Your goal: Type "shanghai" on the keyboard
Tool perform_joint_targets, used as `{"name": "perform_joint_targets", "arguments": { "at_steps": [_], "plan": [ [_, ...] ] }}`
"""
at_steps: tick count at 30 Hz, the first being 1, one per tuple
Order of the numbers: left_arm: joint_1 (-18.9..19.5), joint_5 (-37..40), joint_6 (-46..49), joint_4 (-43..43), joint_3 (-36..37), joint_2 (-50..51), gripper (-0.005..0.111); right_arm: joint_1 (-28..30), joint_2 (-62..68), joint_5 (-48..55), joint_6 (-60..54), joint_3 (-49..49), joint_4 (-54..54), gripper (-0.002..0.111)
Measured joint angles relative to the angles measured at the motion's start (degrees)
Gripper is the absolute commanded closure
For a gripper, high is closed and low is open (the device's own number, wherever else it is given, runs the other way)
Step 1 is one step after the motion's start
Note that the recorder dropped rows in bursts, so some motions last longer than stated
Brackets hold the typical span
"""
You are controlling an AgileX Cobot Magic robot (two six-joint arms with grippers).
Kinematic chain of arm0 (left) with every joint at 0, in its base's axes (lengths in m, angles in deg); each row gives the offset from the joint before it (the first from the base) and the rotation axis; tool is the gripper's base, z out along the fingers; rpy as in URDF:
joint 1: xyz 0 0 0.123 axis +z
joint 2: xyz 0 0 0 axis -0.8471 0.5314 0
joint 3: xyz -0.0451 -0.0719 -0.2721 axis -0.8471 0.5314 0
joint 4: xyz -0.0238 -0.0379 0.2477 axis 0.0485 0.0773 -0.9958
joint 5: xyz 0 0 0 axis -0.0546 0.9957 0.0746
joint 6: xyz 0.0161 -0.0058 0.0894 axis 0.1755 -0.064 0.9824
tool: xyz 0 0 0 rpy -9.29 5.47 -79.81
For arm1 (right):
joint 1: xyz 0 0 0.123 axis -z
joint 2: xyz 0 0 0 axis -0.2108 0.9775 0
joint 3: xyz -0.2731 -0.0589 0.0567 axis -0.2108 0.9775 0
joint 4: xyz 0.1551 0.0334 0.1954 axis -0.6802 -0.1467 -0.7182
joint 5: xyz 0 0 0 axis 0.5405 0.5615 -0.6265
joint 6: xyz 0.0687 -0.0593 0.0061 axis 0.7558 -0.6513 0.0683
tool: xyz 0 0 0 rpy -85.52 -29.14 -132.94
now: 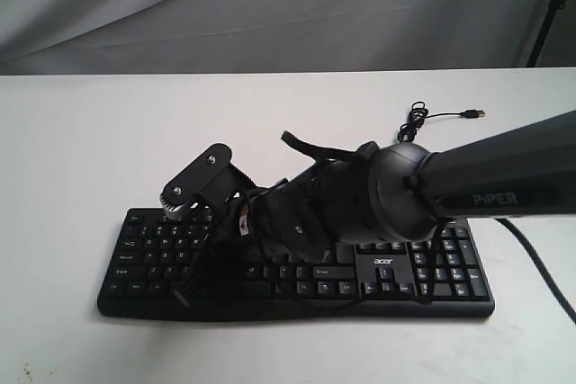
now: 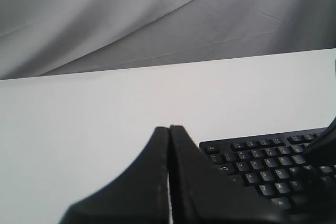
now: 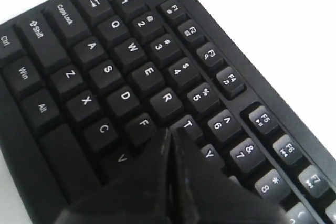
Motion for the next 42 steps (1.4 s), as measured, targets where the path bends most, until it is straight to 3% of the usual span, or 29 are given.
{"name": "perform_joint_targets", "arguments": {
  "at_steps": [42],
  "plan": [
    [0.0, 0.0, 0.0, 0.0, 0.0, 0.0, 0.107, 0.4, -1.78, 0.69, -0.41, 2.01, 0.11, 0.108]
  ]
}}
